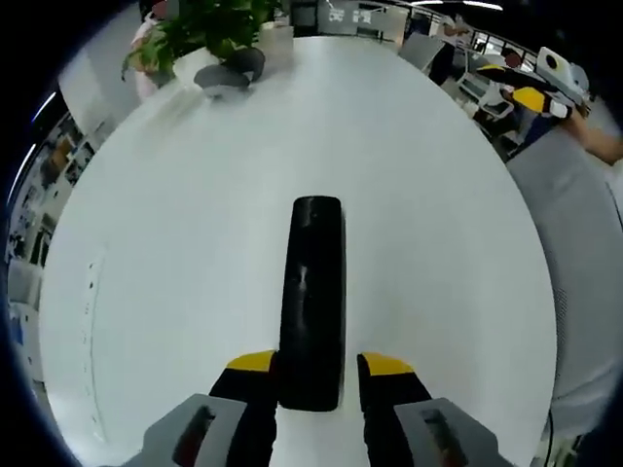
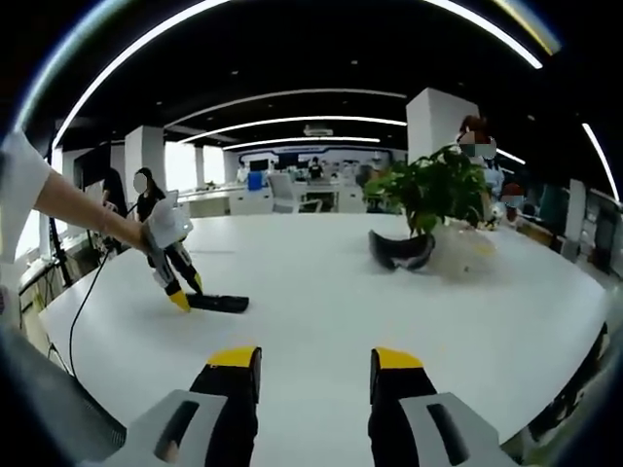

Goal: Press the specified remote control buttons in sequence, fully releasing each button before pressing the next.

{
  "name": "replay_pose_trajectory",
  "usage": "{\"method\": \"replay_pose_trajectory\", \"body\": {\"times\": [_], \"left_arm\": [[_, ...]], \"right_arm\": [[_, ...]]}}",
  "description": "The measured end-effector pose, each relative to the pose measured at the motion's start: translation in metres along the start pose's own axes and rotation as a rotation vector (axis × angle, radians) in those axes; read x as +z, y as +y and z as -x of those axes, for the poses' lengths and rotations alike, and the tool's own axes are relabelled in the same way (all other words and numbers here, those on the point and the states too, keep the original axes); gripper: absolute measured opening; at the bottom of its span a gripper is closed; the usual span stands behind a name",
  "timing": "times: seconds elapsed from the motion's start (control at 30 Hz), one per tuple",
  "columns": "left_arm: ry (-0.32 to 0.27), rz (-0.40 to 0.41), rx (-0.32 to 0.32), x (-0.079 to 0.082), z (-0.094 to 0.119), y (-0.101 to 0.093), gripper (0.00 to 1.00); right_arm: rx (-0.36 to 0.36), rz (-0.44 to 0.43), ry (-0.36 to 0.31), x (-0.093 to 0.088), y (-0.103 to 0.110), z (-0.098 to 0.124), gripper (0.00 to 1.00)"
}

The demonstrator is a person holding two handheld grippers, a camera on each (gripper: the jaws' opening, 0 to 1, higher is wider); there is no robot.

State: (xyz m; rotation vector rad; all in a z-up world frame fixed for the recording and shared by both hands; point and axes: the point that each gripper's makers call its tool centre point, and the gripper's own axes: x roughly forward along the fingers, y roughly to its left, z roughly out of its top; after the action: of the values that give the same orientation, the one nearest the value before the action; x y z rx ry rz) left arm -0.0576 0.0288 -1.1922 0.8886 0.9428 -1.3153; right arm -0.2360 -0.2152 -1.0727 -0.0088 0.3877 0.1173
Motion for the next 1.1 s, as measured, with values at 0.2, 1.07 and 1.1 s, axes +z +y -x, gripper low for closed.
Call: {"method": "replay_pose_trajectory", "body": {"times": [0.2, 1.07, 1.1], "left_arm": [[0.031, -0.073, 0.020, 0.000, -0.001, -0.006, 0.24], [-0.059, -0.007, 0.031, -0.004, -0.001, -0.058, 0.24], [-0.060, -0.010, 0.032, -0.004, -0.002, -0.059, 0.24]], "right_arm": [[0.010, -0.003, 0.011, -0.002, 0.002, -0.001, 0.42], [0.094, 0.030, 0.054, -0.009, 0.017, -0.002, 0.35], [0.095, 0.031, 0.056, -0.009, 0.018, -0.002, 0.34]]}}
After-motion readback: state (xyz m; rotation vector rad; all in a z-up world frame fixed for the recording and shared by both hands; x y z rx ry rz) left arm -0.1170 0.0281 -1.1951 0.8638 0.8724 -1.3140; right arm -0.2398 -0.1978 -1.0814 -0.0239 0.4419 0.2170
